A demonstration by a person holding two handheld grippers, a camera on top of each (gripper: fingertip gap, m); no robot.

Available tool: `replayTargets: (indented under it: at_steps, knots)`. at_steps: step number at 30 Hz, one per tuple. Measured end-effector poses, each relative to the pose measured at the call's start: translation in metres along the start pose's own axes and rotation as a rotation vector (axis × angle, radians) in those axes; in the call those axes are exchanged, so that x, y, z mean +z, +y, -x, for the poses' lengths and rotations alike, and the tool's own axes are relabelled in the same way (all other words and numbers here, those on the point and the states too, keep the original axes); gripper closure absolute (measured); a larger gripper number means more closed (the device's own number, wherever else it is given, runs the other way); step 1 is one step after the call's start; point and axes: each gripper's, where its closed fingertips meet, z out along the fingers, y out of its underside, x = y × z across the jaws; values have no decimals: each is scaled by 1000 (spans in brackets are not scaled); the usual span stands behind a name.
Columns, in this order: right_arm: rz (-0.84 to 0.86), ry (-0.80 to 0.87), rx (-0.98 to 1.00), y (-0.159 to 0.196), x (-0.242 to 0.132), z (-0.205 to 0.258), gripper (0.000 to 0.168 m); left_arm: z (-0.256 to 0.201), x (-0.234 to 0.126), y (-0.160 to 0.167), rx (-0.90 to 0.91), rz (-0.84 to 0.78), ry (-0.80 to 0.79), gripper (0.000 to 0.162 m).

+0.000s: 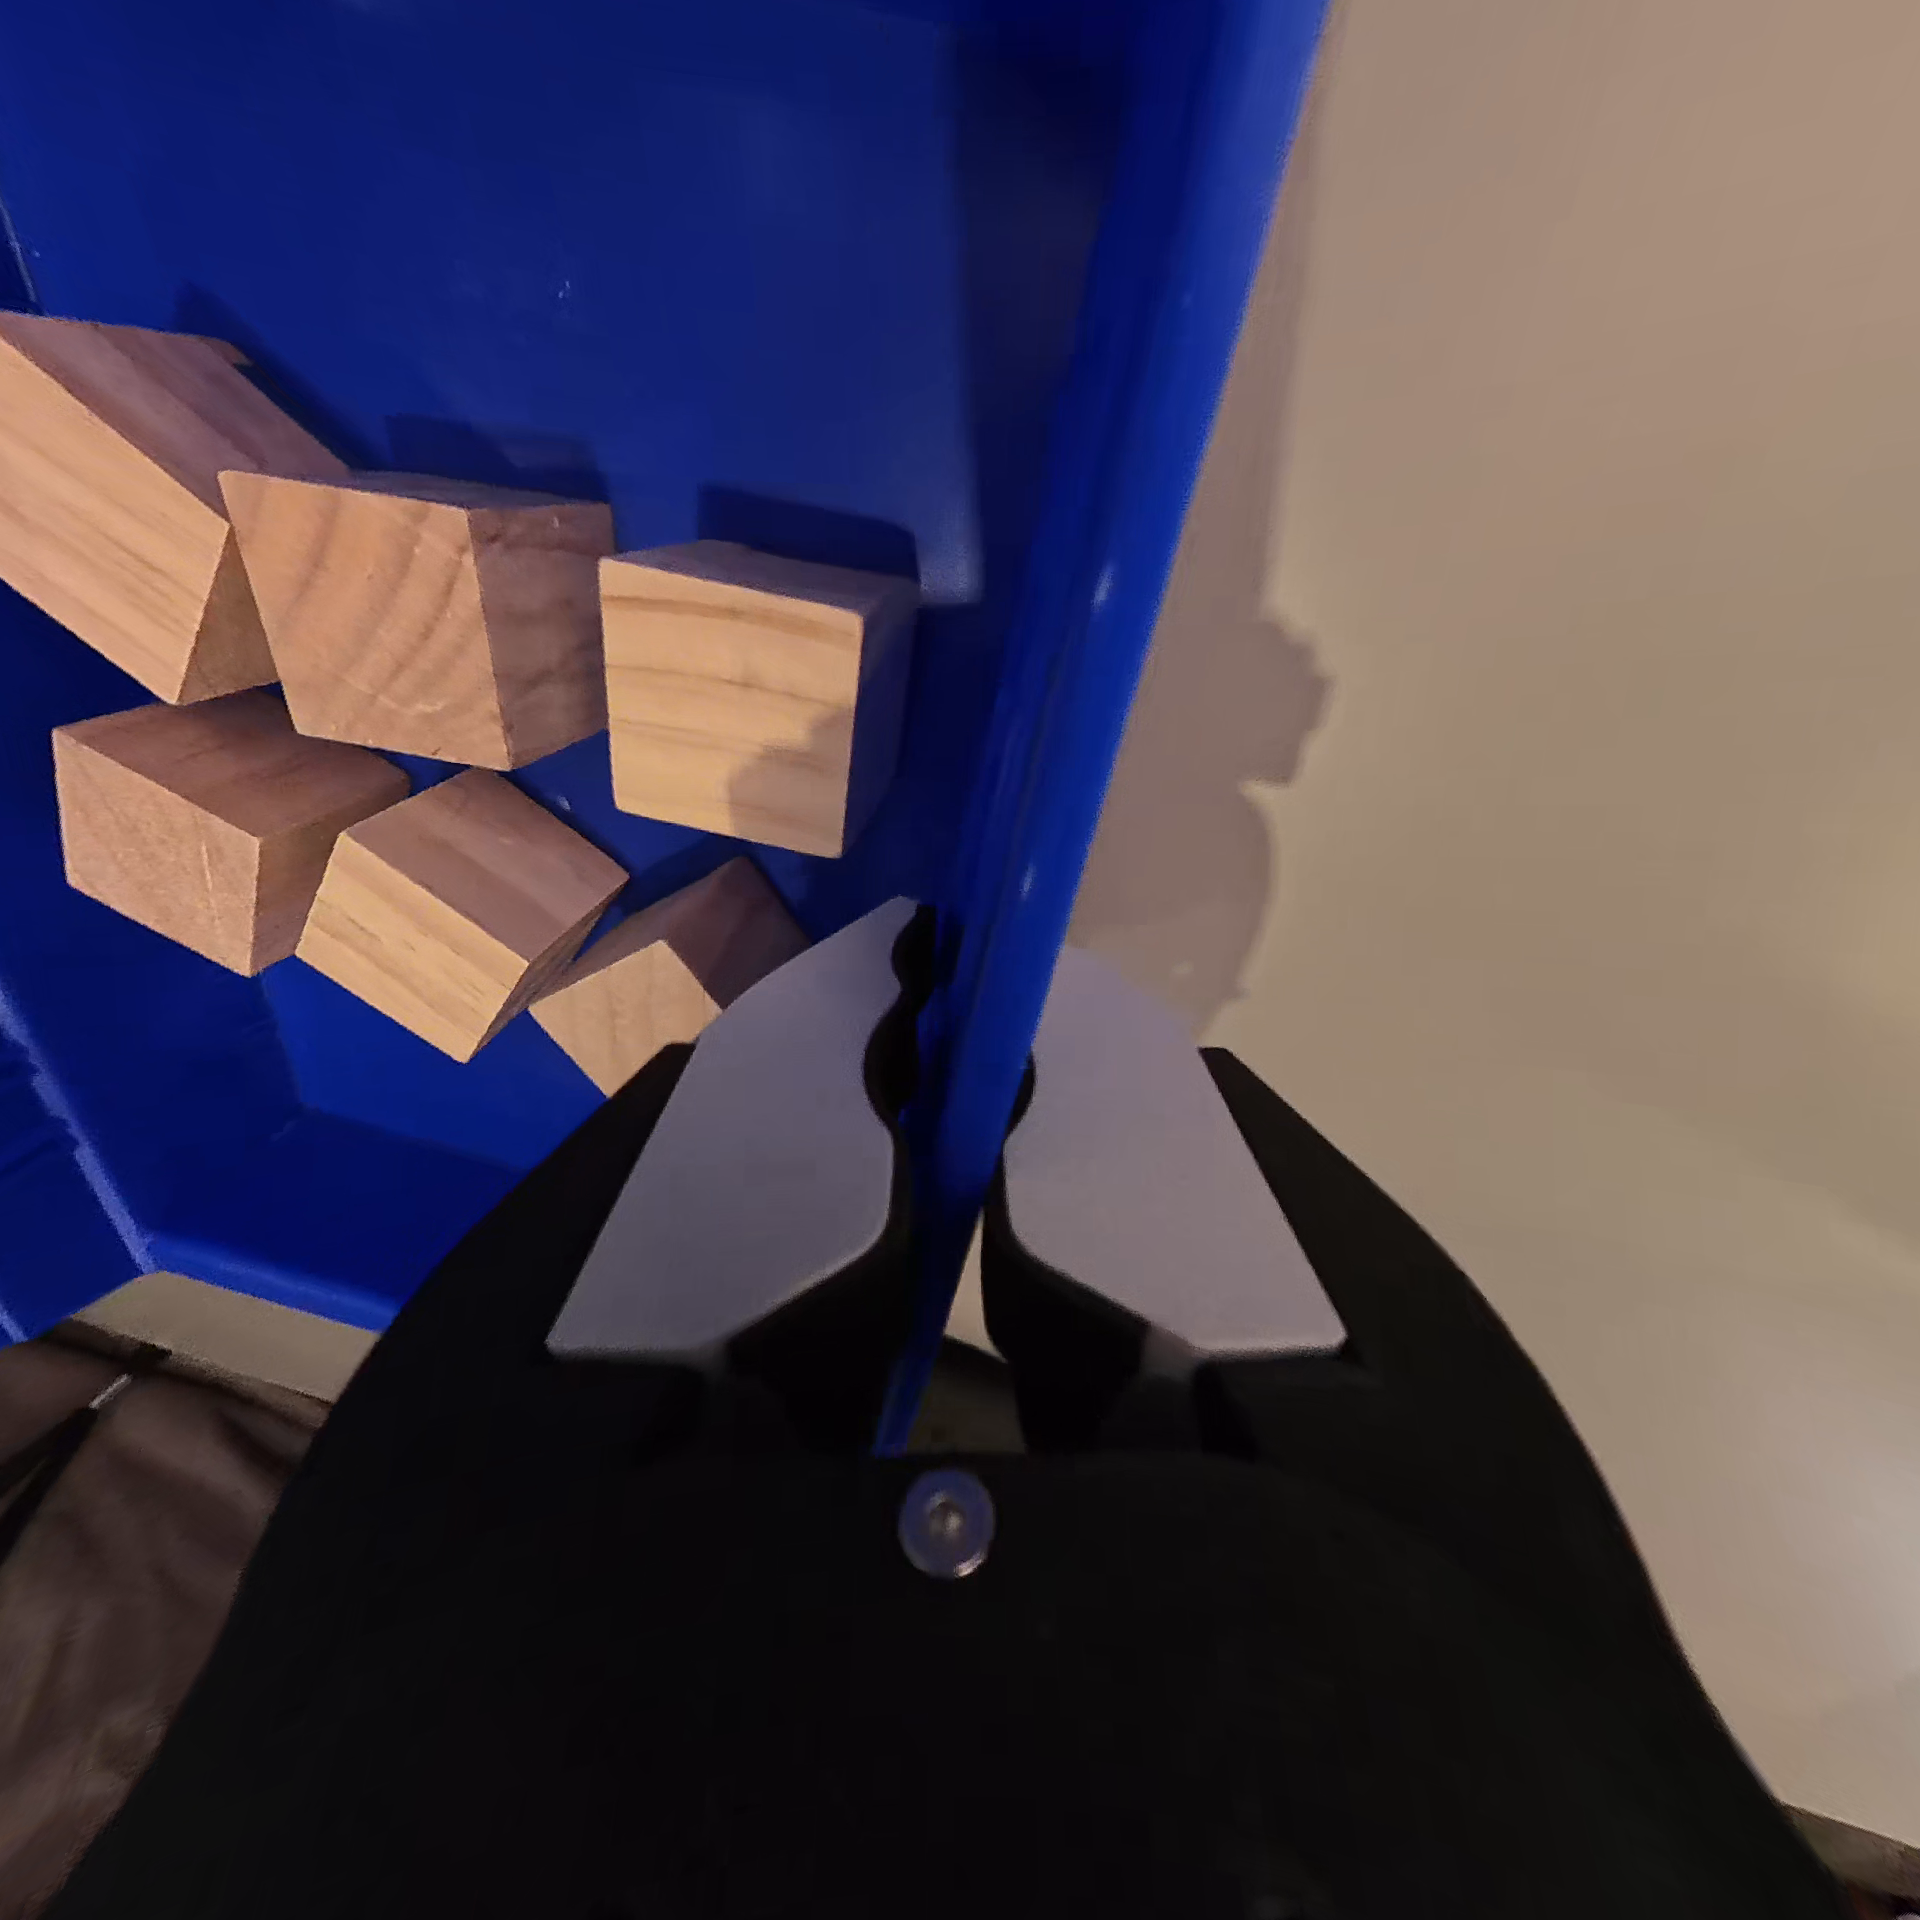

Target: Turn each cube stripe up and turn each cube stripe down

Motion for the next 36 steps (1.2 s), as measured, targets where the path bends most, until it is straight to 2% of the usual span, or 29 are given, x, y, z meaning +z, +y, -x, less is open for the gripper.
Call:
replayTargets:
  at_steps: [4, 10, 16, 22, 25, 28, 31, 36]
  knots:
    - [-6, -18, -21, -2, -1, -3, 161, 27, -79, -36, -66, -391, -77, 149]
    - [20, -24, 12, 9, -9, -22, 161, 36, -150, -44, -37, -730, -68, 141]
    - [44, -3, 23, 23, -41, -29, 162, 43, -155, -32, -62, -692, -19, 140]
    - [55, 62, 13, 13, -118, -3, 162, 43, -148, -29, -58, -642, -14, 140]
    - [61, 102, -39, -12, -151, 36, 162, 38, -145, -30, -58, -629, -8, 139]
    - [61, 105, -141, -50, -162, 98, 162, 37, -146, -30, -69, -613, -45, 128]
    - [58, 64, -267, -93, -154, 174, 162, 34, -158, -32, -45, -648, -97, 126]
    - [62, -29, -488, -154, -116, 309, 162, 16, -176, -31, -1, -700, -65, 127]
